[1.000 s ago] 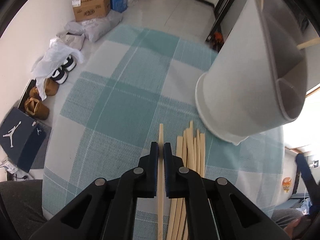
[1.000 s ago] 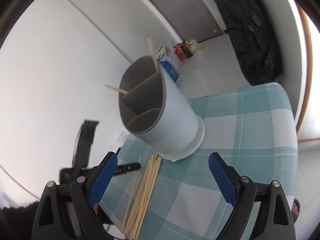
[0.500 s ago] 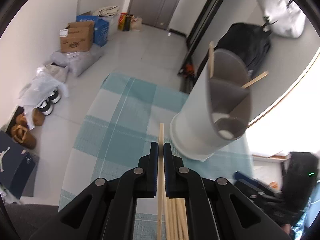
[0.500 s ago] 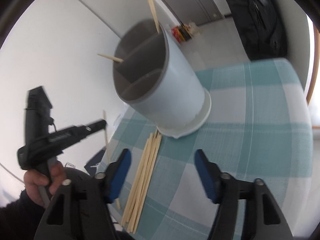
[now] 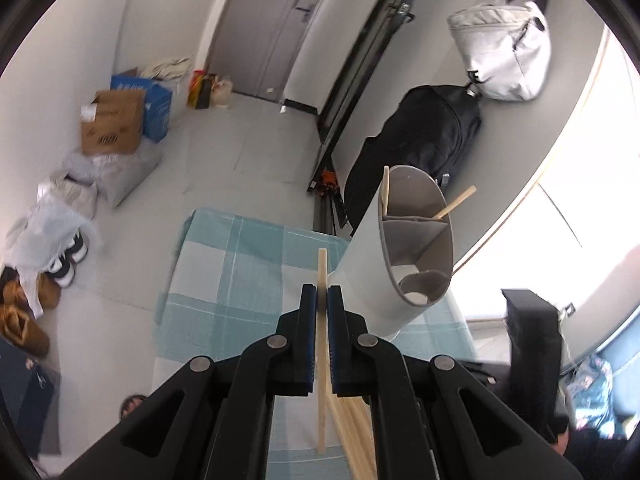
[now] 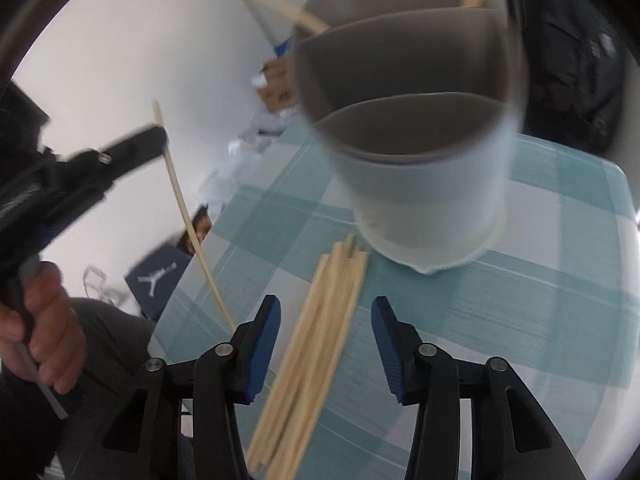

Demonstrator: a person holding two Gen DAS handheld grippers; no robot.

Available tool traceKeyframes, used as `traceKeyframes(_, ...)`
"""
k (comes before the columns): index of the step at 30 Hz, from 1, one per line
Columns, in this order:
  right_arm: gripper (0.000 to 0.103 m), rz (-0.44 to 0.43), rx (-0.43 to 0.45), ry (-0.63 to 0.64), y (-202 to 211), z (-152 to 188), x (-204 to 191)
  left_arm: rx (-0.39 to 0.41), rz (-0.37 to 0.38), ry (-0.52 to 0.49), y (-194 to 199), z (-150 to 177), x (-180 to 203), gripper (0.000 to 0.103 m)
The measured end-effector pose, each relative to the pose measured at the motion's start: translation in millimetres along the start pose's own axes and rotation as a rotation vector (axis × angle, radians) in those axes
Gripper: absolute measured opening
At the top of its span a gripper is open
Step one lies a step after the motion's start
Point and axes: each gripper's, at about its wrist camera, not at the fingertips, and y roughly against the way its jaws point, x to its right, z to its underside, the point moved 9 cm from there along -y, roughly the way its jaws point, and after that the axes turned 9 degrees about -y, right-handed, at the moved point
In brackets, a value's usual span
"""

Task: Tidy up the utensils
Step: 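Carry the chopstick to the holder with the left gripper while the right gripper grasps a chopstick, then lower the left chopstick toward the holder while the right gripper lifts its chopstick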

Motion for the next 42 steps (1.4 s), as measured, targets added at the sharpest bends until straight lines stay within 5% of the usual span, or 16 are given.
traceKeyframes(13, 0.015, 0.296, -0.145, 0.078, -57.8, -19.8, -2.6, 0.009, 0.058, 0.112, 9.8, -0.6, -28.1, 0.001)
traceKeyframes(21, 0.006, 0.306, -0.146, 0.072, -56.8, -20.8, -4.2, -0.007, 0.085, 0.122, 12.0, 2.1, -23.8, 0.001)
traceKeyframes(29, 0.005, 0.202, -0.013, 0.035, -20.9, -30.2, -13.7, -0.002, 0.074, 0.103, 16.2, 2.9, -23.1, 0.001)
traceKeyframes(42, 0.005, 0.002, 0.373, 0.012, 86.5, -21.8, -30.8, 0.011, 0.074, 0.007, 29.6, 2.9, 5.4, 0.001)
